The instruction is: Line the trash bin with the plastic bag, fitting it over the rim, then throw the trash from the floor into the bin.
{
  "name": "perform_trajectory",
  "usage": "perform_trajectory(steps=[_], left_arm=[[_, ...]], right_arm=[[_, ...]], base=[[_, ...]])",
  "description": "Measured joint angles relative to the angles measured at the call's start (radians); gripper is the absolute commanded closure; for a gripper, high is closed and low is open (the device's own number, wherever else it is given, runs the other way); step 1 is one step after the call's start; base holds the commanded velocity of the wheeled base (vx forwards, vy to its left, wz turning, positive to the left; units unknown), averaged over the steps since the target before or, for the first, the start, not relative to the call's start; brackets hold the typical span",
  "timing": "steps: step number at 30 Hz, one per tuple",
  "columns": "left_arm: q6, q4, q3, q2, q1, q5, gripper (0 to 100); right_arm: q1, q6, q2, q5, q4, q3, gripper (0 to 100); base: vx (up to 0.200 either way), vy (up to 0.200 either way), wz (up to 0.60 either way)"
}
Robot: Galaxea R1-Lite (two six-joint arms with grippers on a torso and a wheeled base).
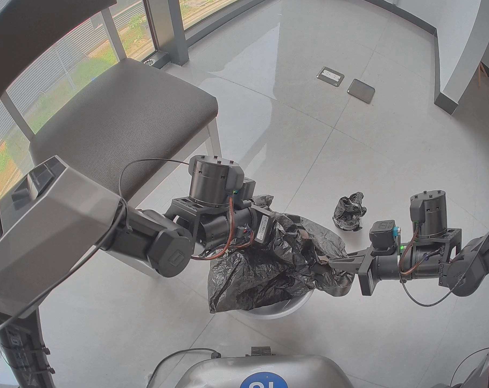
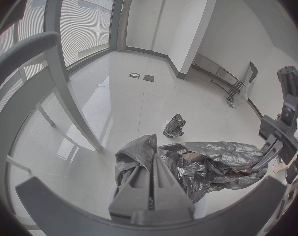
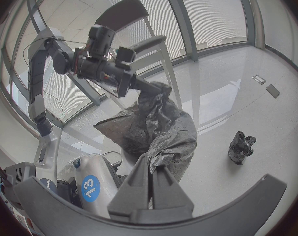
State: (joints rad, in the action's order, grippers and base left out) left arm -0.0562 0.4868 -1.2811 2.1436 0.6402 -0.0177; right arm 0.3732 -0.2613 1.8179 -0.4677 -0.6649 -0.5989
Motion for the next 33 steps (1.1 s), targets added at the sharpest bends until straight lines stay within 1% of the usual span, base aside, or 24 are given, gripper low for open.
perform_trajectory(steps=[12,18,24,29,30,33], left_arm=[[-0.014,0.015,0.021,-0.022,-0.015,0.020,100],[-0.014,0.026,0.020,-0.021,-0.015,0.025,100],[-0.013,0.037,0.018,-0.019,-0.014,0.035,100],[-0.013,0.038,0.022,-0.020,-0.011,0.040,100],[-0.013,0.038,0.022,-0.020,-0.010,0.040,100],[-0.013,0.037,0.022,-0.020,-0.009,0.041,100]], right_arm=[[-0.013,-0.002,0.073,0.000,-0.022,-0.005,100],[-0.050,-0.009,0.071,0.001,-0.021,-0.004,100],[-0.116,-0.063,0.063,0.000,-0.014,0.005,100],[-0.147,-0.078,0.060,-0.001,-0.013,0.018,100],[-0.149,-0.080,0.060,-0.001,-0.013,0.020,0],[-0.152,-0.080,0.059,-0.001,-0.013,0.023,0]], base=[[0.000,0.000,0.00],[0.000,0.000,0.00],[0.000,0.000,0.00],[0.000,0.000,0.00],[0.000,0.000,0.00],[0.000,0.000,0.00]])
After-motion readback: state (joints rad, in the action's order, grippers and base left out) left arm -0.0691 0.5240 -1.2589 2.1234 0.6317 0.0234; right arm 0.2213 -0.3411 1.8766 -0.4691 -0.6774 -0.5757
